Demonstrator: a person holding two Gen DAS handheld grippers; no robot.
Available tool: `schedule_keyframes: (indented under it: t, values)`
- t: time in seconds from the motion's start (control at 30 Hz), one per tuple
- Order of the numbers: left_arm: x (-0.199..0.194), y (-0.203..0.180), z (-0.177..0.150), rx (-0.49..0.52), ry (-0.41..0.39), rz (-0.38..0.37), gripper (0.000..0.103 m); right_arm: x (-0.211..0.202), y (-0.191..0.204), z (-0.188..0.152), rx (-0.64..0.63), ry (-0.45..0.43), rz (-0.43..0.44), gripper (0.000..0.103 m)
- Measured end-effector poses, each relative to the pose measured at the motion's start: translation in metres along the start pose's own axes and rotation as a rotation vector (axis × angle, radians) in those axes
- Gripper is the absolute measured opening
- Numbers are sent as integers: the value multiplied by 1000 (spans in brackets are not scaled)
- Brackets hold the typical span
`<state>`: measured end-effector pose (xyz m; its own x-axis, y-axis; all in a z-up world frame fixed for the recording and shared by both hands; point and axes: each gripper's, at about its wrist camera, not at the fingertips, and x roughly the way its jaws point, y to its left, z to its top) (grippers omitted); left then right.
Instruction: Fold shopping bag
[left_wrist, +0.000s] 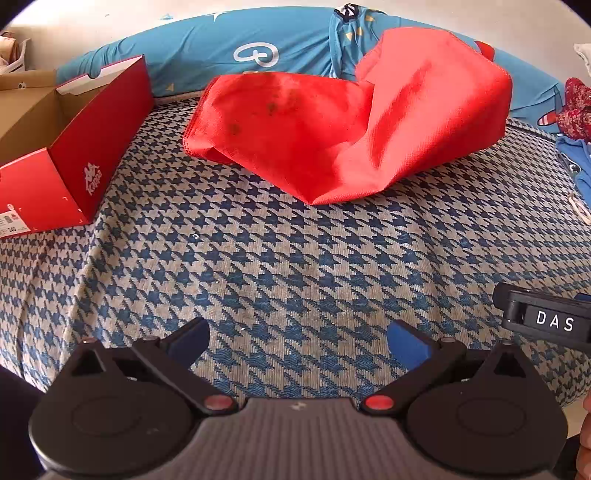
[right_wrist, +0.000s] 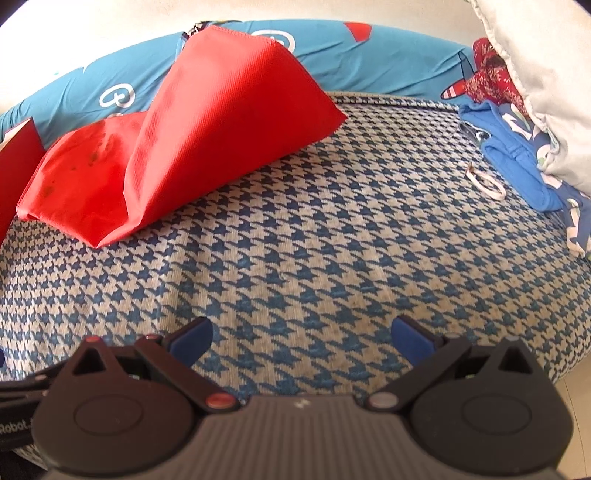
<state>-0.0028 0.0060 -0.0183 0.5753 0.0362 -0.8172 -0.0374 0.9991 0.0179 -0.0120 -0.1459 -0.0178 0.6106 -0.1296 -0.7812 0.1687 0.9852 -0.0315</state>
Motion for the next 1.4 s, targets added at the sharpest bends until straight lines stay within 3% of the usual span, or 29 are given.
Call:
schedule_keyframes:
  t: [0.87,1.4]
  values:
    - [-1,-7,-7,45,2,13,103,-4,5,1,-70,-12,2,103]
    - [-2,-10,-9,57,21,-21,103,-4,13,-1,-85,-25,-14,103]
